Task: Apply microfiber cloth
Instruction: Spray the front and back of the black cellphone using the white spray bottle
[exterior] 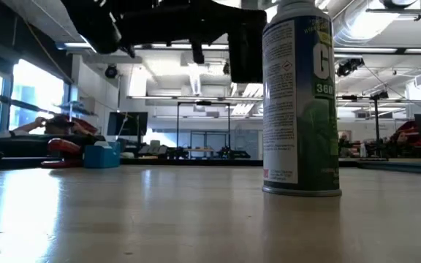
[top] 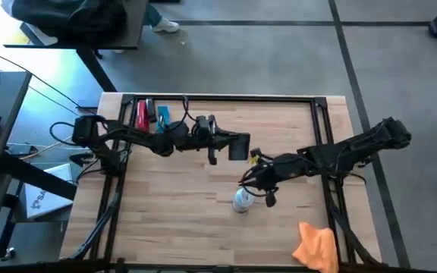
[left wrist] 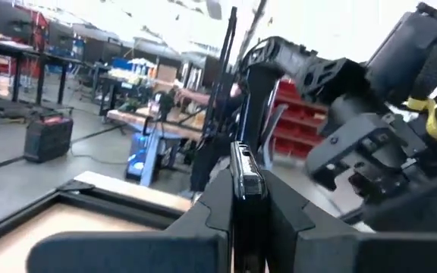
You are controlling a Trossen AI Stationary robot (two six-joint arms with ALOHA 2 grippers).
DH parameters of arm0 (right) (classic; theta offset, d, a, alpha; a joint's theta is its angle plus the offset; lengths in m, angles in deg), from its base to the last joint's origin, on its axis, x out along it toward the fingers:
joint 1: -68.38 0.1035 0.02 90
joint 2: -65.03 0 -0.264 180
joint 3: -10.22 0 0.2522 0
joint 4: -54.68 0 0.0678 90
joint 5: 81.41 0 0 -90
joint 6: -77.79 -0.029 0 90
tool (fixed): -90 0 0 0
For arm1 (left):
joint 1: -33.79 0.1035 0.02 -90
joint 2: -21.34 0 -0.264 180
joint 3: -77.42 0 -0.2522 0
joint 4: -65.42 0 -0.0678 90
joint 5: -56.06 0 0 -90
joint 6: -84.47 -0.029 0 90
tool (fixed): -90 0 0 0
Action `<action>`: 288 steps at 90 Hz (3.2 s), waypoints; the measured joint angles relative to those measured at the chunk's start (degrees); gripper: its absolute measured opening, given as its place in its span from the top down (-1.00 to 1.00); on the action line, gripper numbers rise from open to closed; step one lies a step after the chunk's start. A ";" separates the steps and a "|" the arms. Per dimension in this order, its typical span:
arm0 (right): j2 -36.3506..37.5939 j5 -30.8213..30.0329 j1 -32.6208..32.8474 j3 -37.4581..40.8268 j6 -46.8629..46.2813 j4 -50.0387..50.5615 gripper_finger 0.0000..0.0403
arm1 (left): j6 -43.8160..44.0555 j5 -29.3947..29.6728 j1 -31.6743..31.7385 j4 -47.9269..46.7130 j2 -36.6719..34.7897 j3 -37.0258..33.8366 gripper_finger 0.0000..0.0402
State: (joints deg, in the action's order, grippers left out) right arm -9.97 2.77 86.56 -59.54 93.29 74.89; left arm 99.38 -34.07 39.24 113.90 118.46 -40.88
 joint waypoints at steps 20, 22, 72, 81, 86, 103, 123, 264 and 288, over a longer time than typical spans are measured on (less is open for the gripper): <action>0.00 -0.39 0.03 4.86 -1.35 -8.37 1.00 | 1.11 2.71 -1.54 4.14 2.76 0.02 0.92; 0.00 -0.36 0.02 5.22 -1.65 -9.35 1.00 | 1.11 3.21 -1.78 4.14 2.76 0.02 0.92; -0.76 -0.38 -0.27 6.70 -6.36 -10.77 1.00 | 1.01 6.27 -3.67 5.03 2.41 0.09 0.92; -0.79 -2.45 -0.19 6.73 -6.95 -9.98 1.00 | 1.01 6.25 -3.69 5.07 2.41 0.09 0.92; -0.79 -3.07 -0.16 6.73 -6.95 -9.87 1.00 | 1.01 6.26 -3.72 5.08 2.41 0.09 0.92; -0.79 -2.02 -0.02 6.73 -7.85 -9.48 1.00 | 0.98 6.27 -3.72 5.29 2.41 0.09 0.92; -0.79 -2.49 1.13 6.73 -8.02 -9.37 1.00 | 0.44 6.31 -3.83 5.18 2.41 0.09 0.92; -3.63 -5.12 1.85 6.66 -9.53 -11.04 1.00 | -5.38 17.47 -8.49 -13.35 -9.02 0.00 0.92; -3.65 -5.12 1.85 6.68 -9.55 -11.40 1.00 | -4.89 21.74 -9.62 -14.22 -3.48 0.00 0.92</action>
State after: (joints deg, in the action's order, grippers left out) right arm -13.63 -2.35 88.41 -52.86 83.74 63.49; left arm 94.49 -12.33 29.63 99.68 114.98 -40.88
